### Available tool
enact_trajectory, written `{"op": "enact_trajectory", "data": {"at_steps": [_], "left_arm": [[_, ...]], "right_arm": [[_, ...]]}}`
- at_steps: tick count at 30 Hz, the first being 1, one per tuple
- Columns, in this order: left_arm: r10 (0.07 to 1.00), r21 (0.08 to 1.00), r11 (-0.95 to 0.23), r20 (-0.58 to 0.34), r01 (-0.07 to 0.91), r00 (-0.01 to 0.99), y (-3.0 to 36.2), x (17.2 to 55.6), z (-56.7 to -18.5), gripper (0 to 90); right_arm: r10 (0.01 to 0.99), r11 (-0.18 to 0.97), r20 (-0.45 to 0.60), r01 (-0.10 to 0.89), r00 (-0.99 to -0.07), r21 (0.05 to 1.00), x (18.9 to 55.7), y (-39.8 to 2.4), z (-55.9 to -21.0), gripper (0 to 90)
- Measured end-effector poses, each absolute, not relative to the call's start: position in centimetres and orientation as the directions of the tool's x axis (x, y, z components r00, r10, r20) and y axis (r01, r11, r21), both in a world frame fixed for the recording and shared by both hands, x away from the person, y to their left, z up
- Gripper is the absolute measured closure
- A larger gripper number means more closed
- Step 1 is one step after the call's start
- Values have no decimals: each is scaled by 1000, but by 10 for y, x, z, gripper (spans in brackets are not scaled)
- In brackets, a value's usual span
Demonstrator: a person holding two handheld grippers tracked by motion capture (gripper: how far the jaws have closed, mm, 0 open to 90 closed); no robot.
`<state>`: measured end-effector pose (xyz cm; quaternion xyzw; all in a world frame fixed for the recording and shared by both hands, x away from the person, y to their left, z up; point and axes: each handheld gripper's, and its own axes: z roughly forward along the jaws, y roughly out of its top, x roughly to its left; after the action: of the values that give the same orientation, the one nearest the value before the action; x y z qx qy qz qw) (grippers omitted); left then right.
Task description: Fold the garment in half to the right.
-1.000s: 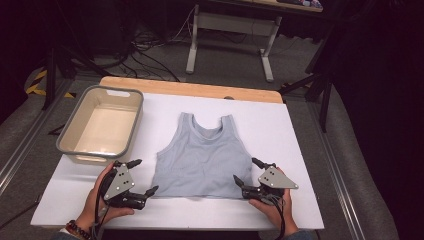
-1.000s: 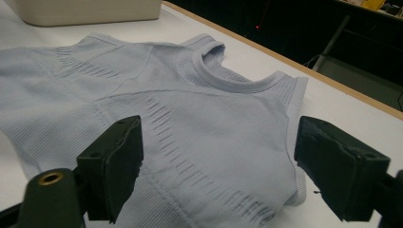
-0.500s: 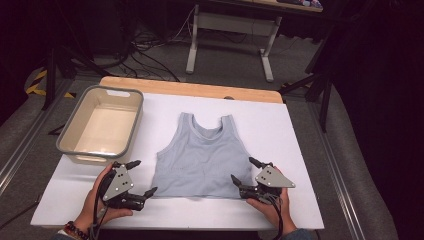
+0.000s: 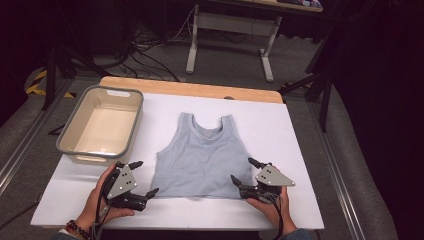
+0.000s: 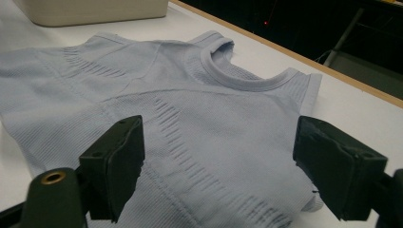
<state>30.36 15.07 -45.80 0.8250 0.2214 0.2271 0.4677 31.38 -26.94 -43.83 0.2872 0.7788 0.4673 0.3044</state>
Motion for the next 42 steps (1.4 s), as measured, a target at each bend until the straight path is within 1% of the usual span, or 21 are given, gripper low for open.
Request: {"op": "enact_trajectory", "data": {"at_steps": [6,11,14,19,22,24,29,32,35,36,39,42], "left_arm": [[573,866,-472,159,165,804,148,306,-458,75],[566,850,-491,142,193,812,144,308,-460,75],[561,845,-492,127,207,818,142,308,-459,76],[557,819,-512,87,258,826,139,311,-463,77],[545,808,-525,78,267,835,136,312,-464,85],[534,802,-526,54,282,844,134,312,-466,85],[520,773,-563,57,292,852,129,313,-468,108],[514,772,-567,57,289,856,130,314,-468,128],[518,765,-570,52,299,854,129,315,-468,144],[516,763,-571,48,301,855,129,315,-469,149],[517,756,-578,47,307,855,129,316,-469,179],[515,747,-587,45,314,856,130,317,-469,229]], "right_arm": [[736,395,-195,177,-648,901,314,-267,-438,203],[742,383,-181,185,-646,905,319,-263,-429,210],[735,378,-168,191,-657,906,323,-258,-422,217],[708,361,-139,185,-693,914,336,-242,-410,233],[701,352,-123,191,-702,916,350,-227,-404,239],[700,347,-107,206,-706,915,360,-218,-402,246],[672,381,-94,234,-734,894,387,-184,-396,256],[654,389,-62,265,-754,882,404,-164,-392,262],[651,404,-62,276,-757,872,418,-150,-389,260],[652,405,-47,296,-756,865,423,-146,-389,261],[664,405,-30,326,-747,854,439,-136,-390,265],[671,414,-22,350,-742,840,454,-126,-391,278]]}}
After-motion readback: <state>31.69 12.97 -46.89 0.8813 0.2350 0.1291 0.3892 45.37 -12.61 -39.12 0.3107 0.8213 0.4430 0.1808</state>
